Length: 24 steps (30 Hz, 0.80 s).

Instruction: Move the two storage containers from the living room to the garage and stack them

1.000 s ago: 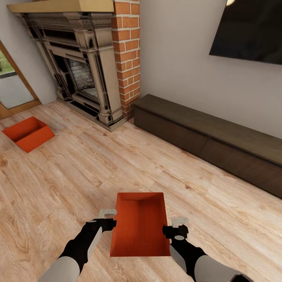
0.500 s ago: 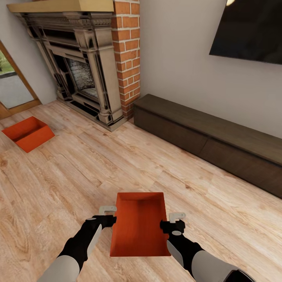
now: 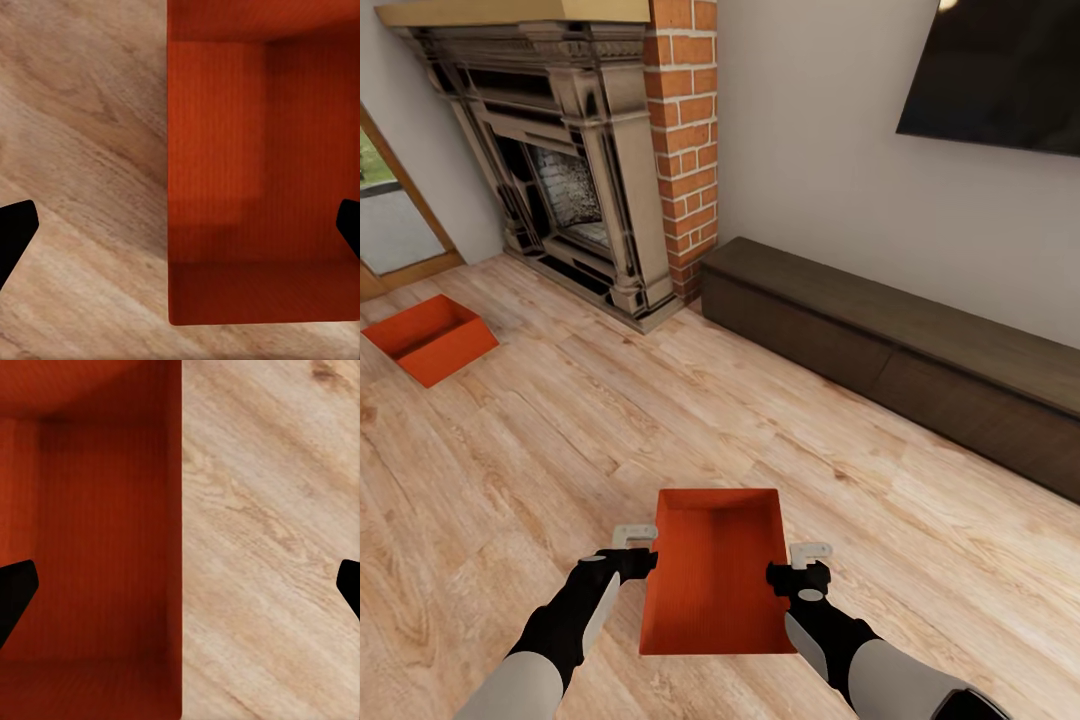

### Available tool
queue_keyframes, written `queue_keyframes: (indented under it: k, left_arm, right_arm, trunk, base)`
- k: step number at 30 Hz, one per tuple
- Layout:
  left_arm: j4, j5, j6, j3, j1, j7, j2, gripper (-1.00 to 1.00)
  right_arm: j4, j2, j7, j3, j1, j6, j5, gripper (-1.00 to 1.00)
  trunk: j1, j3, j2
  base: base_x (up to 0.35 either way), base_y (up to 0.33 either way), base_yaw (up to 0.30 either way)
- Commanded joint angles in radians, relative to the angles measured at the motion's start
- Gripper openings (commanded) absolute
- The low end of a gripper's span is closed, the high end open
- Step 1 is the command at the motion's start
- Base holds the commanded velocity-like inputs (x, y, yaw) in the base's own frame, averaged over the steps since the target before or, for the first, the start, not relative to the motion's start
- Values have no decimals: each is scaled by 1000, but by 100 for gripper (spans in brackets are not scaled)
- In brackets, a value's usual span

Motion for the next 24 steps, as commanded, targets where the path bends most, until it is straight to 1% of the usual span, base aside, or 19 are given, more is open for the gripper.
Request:
queue_keyframes:
  k: [1,24]
  left_arm:
    - [-2,-1,5,1,0,2,-1,100]
    - [15,3,6,-2,0,6,-1,100]
  right_arm:
    - [1,0,-4,8,-1,-5,-11,100]
    - [1,-2,-3,9,-1,2,-10,100]
  trunk:
    - [4,-4,-8]
    - [92,-76,-169]
  base:
    - [0,0,0]
    - [0,0,0]
